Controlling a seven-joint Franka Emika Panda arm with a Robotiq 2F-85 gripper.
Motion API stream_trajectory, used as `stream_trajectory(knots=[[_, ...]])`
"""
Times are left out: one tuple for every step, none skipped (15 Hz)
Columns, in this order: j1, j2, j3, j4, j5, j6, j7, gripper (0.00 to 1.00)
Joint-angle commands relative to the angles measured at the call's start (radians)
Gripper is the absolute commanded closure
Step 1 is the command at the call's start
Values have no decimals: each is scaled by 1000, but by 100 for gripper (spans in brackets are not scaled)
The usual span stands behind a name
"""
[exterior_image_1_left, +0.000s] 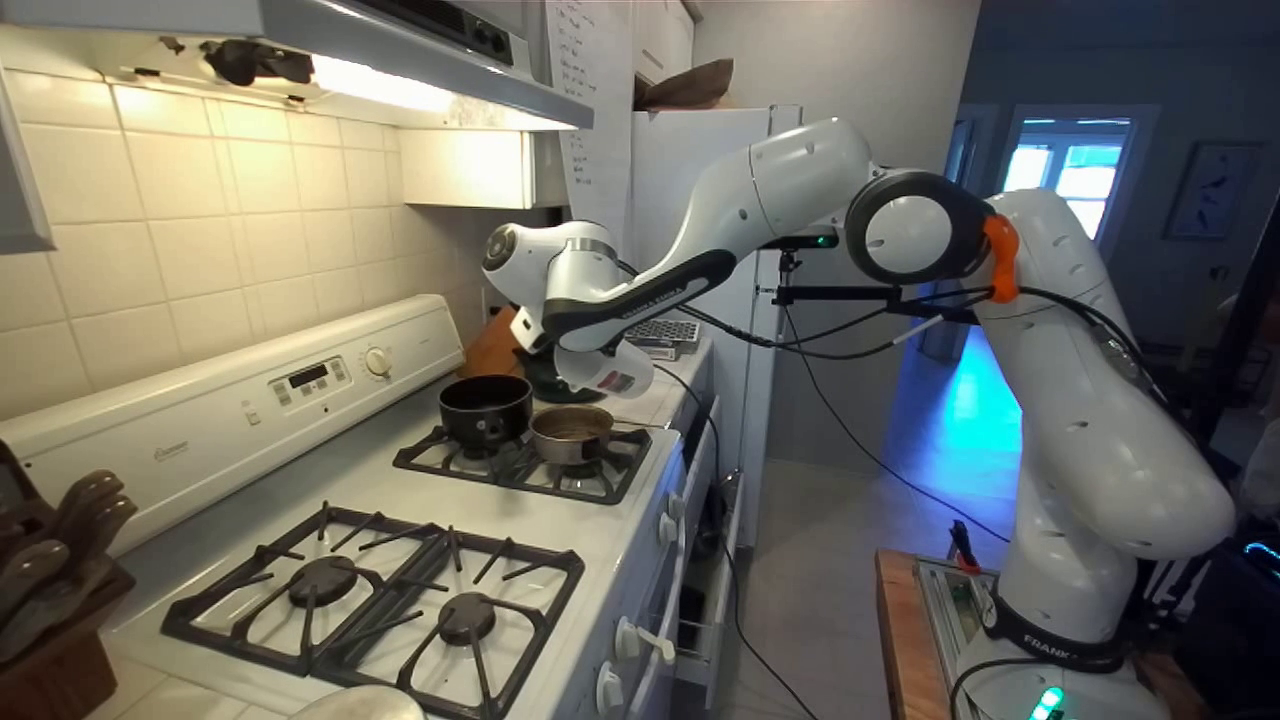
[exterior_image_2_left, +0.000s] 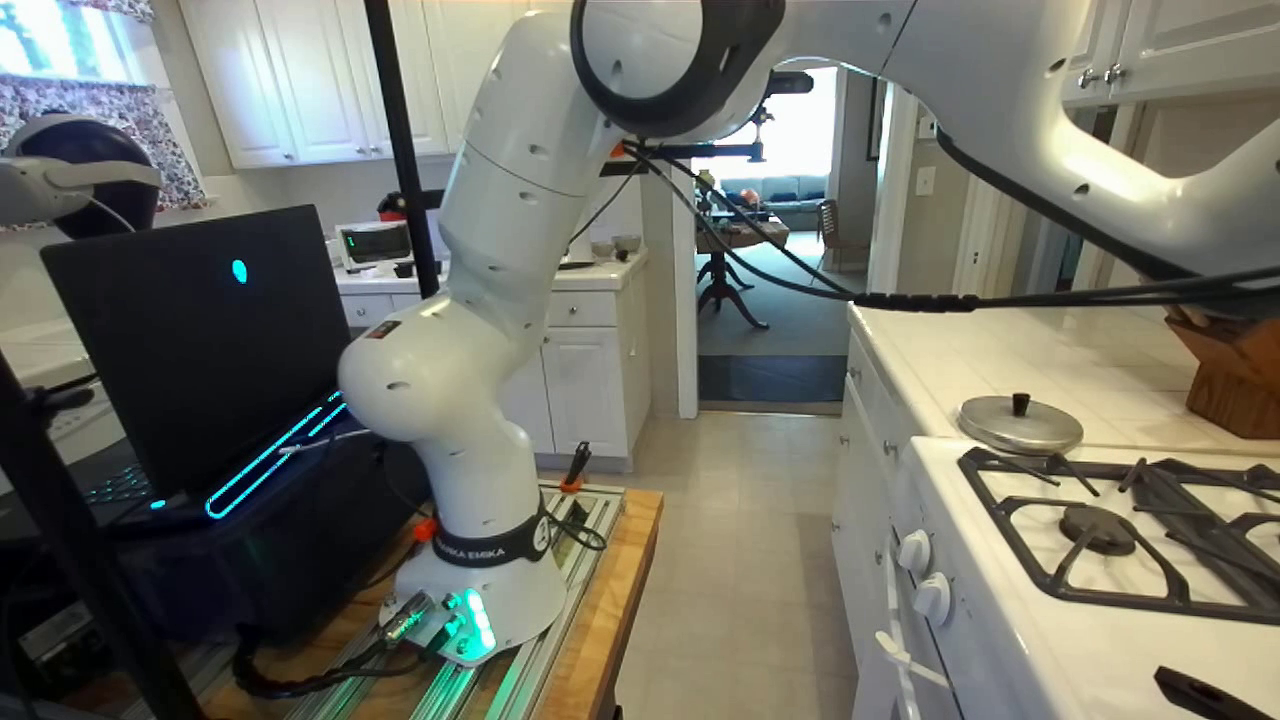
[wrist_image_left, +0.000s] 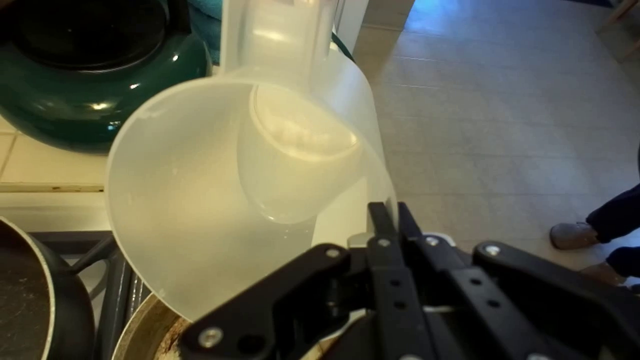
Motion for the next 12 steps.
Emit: stream_trajectory(knots=[[-10,0,15,3,-6,-7,1,96],[-10,0,15,3,-6,-7,1,96],[-10,0,15,3,-6,-7,1,96],[-10,0,15,3,-7,-7,1,96],[-10,0,15,3,-7,-7,1,96],[-10,0,15,3,-7,-7,1,96],[-10,0,15,3,-7,-7,1,96],[-10,0,15,3,-7,-7,1,99],[-4,1,10,-1,-24,-2,17,99],[1,0,8,-10,-41,3,22,99],[7,3,4,-15,-58,6,34,99],[10,3,4,-20,-67,8,34,99]])
